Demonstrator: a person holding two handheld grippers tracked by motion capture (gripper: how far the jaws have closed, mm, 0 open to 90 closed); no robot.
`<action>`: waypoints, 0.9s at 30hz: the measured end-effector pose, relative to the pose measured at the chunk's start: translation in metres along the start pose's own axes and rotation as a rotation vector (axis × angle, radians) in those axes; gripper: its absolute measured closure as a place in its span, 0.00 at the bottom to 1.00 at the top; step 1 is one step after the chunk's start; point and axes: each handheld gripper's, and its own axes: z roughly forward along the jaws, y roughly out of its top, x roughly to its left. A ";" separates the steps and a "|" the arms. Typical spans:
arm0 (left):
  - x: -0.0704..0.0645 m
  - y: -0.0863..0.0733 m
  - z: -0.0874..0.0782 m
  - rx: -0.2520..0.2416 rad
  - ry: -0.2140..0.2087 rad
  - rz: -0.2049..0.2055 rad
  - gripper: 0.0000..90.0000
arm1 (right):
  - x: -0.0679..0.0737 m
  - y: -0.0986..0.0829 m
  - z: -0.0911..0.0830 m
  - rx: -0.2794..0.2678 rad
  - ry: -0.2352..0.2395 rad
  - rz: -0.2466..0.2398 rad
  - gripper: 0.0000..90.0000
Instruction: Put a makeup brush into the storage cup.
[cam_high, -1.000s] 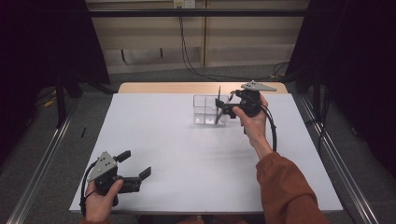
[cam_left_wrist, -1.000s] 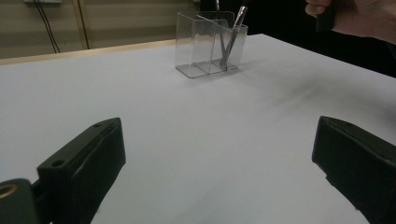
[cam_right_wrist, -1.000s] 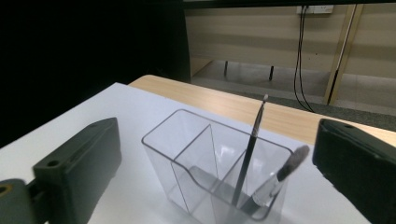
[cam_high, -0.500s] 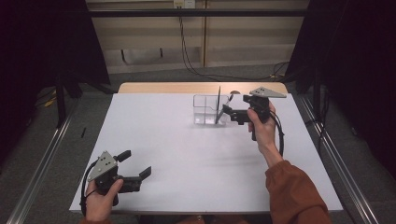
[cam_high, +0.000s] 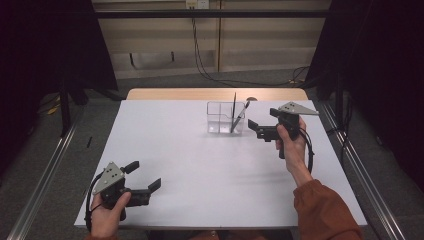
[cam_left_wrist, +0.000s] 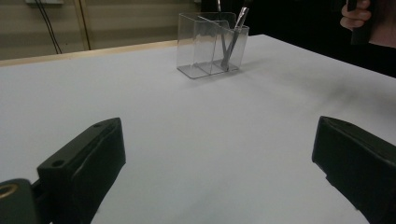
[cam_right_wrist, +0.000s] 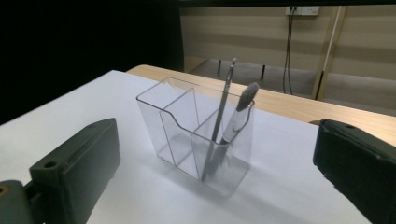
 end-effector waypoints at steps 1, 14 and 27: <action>0.000 0.000 0.000 0.000 0.000 0.000 0.03 | 0.000 -0.001 -0.002 -0.001 -0.001 0.001 0.00; 0.000 0.000 -0.001 -0.002 0.003 0.006 0.03 | 0.001 -0.021 -0.025 0.009 -0.016 0.002 0.02; 0.001 0.000 -0.003 -0.003 0.015 0.006 0.03 | 0.002 -0.043 -0.057 0.004 -0.070 -0.011 0.02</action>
